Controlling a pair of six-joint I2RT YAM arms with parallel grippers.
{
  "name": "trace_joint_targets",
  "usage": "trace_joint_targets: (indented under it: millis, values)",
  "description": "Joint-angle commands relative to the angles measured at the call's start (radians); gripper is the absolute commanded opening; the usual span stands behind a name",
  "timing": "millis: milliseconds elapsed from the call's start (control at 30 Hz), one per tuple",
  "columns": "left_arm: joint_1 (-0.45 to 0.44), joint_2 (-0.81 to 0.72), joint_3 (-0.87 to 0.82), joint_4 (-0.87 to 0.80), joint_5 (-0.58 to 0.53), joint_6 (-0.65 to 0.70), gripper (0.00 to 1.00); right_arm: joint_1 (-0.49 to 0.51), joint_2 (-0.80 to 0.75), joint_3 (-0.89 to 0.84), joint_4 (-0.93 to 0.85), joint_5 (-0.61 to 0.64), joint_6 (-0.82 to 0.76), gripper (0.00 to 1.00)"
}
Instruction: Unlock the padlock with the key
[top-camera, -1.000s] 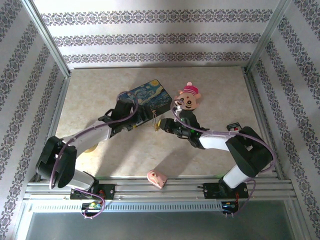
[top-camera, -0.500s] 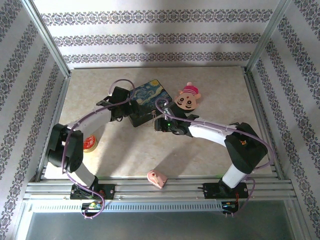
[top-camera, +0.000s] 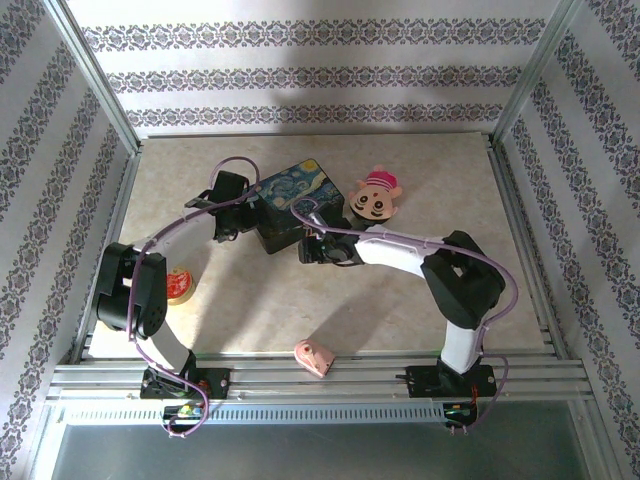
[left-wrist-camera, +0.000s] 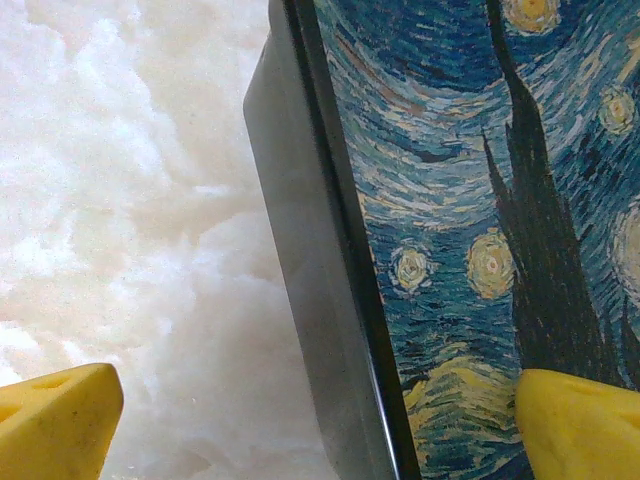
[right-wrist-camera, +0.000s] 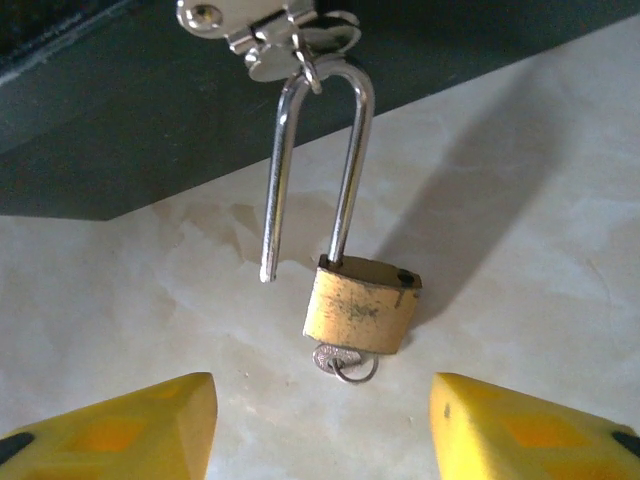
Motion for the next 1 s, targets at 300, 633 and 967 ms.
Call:
trace_joint_targets:
  millis: [300,633,967]
  values:
    - [0.029,0.041,-0.026,-0.003,-0.018,0.004,1.0,0.01,0.112,0.09,-0.051,0.115,-0.039,0.58]
    - [0.047,0.053,-0.025,0.014,-0.008,-0.003,0.85,-0.015,0.132,0.064,-0.047,0.111,-0.039,0.52]
    - [0.056,0.052,-0.033,0.026,0.014,-0.011,0.82,-0.055,0.103,0.014,-0.013,0.053,-0.076,0.42]
